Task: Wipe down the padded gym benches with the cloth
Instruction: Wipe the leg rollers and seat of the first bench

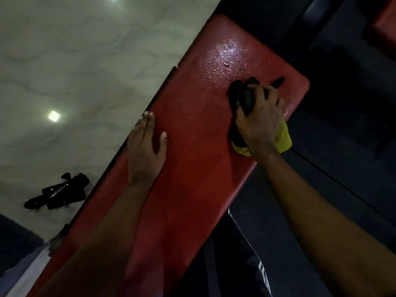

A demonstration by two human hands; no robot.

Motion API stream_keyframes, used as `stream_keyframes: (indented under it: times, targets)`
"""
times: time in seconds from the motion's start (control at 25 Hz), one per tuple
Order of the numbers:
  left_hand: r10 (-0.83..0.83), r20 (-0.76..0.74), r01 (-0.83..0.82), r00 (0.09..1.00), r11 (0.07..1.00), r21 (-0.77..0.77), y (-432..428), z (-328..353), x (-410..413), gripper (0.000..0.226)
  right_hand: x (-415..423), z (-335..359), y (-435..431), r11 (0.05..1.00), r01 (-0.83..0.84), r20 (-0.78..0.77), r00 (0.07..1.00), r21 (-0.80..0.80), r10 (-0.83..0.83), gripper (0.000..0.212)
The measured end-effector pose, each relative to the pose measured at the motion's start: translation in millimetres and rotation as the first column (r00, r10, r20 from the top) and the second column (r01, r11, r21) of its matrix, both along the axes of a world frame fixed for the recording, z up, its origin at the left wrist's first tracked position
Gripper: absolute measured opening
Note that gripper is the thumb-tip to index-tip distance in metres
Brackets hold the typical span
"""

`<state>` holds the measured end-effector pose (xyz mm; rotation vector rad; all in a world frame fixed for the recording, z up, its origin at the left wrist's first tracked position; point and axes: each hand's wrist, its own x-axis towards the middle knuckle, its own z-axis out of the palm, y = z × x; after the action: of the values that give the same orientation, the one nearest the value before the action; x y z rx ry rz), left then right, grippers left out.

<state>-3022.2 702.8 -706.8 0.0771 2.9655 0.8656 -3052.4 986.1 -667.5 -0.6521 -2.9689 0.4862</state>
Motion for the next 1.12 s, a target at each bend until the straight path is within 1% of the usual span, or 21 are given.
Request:
stream_keyframes:
  times: [0.04,0.08,0.16,0.2,0.24,0.32,0.4,0.44,0.48,0.52,0.6,0.68,0.72,0.76,0.8,0.88,0.92,0.96,1.0,1.04,1.12]
  targets:
    - [0.005,-0.007,-0.005,1.000,0.999,0.039,-3,0,0,0.057,-1,-1,-14,1.000,-0.019,0.000,1.000,-0.001,0.019,0.051]
    - [0.005,-0.011,-0.004,1.000,0.999,0.051,-7,0,1,0.056,0,-1,-27,0.995,-0.104,-0.001,0.995,-0.001,0.104,0.051]
    - [-0.014,0.006,0.014,1.000,1.000,0.017,-15,1,8,0.055,-1,-1,-40,0.938,-0.346,0.014,0.938,0.010,0.346,0.052]
    - [-0.028,0.017,0.028,0.999,1.000,0.004,-18,1,12,0.056,-8,-1,-40,0.904,-0.427,0.019,0.904,0.009,0.427,0.052]
    - [-0.040,0.022,0.040,0.999,0.999,-0.006,-20,0,16,0.056,-21,-2,-40,0.889,-0.458,0.010,0.889,0.001,0.458,0.052]
    - [-0.025,0.016,0.026,1.000,0.999,-0.048,-23,-2,20,0.058,-52,-3,-50,0.909,-0.415,-0.015,0.910,-0.027,0.415,0.050]
    - [0.061,0.028,-0.058,0.998,0.994,-0.096,-20,-3,21,0.062,-79,-4,-67,0.926,-0.378,-0.022,0.926,-0.010,0.378,0.050]
    - [0.093,0.044,-0.088,0.995,0.990,-0.108,-18,-4,20,0.063,-86,-3,-75,0.912,-0.409,-0.029,0.912,0.022,0.409,0.050]
    - [0.110,0.054,-0.104,0.992,0.989,-0.107,-17,-4,21,0.063,-88,-2,-84,0.871,-0.490,-0.019,0.871,0.047,0.491,0.050]
    - [0.110,0.051,-0.105,0.993,0.989,-0.100,-17,-4,21,0.063,-87,1,-90,0.797,-0.602,0.003,0.798,0.047,0.602,0.052]
    - [0.107,0.037,-0.102,0.994,0.989,-0.107,-19,-6,22,0.063,-85,5,-95,0.556,-0.831,0.065,0.554,-0.015,0.830,0.058]
    - [0.095,0.041,-0.090,0.995,0.989,-0.114,-20,-7,21,0.063,-89,5,-92,0.324,-0.945,0.163,0.313,-0.041,0.936,0.064]
    - [0.091,0.053,-0.085,0.994,0.989,-0.120,-20,-6,20,0.064,-98,5,-91,0.284,-0.958,0.198,0.273,-0.031,0.941,0.065]
    - [0.089,0.064,-0.080,0.994,0.988,-0.129,-20,-6,20,0.064,-110,4,-90,0.313,-0.950,0.207,0.304,-0.013,0.930,0.064]
    - [0.085,0.066,-0.075,0.994,0.988,-0.138,-20,-6,20,0.065,-122,3,-88,0.395,-0.918,0.200,0.388,0.006,0.899,0.062]
    - [0.075,0.060,-0.065,0.995,0.985,-0.161,-20,-4,19,0.065,-144,2,-86,0.634,-0.774,0.164,0.624,-0.006,0.764,0.057]
    - [0.069,0.060,-0.058,0.996,0.983,-0.172,-20,-4,19,0.065,-150,2,-90,0.725,-0.688,0.146,0.716,-0.021,0.683,0.055]
    - [0.060,0.062,-0.049,0.996,0.983,-0.179,-20,-3,18,0.065,-151,1,-99,0.772,-0.636,0.138,0.762,-0.027,0.633,0.053]
    - [0.056,0.062,-0.044,0.996,0.983,-0.181,-20,-2,18,0.065,-147,1,-111,0.769,-0.639,0.140,0.759,-0.028,0.636,0.051]
    - [0.058,0.065,-0.045,0.996,0.983,-0.179,-20,-2,18,0.066,-139,1,-124,0.727,-0.686,0.153,0.715,-0.034,0.682,0.050]
    - [0.063,0.073,-0.049,0.995,0.984,-0.173,-21,-3,19,0.066,-122,3,-143,0.599,-0.800,0.185,0.583,-0.041,0.791,0.051]
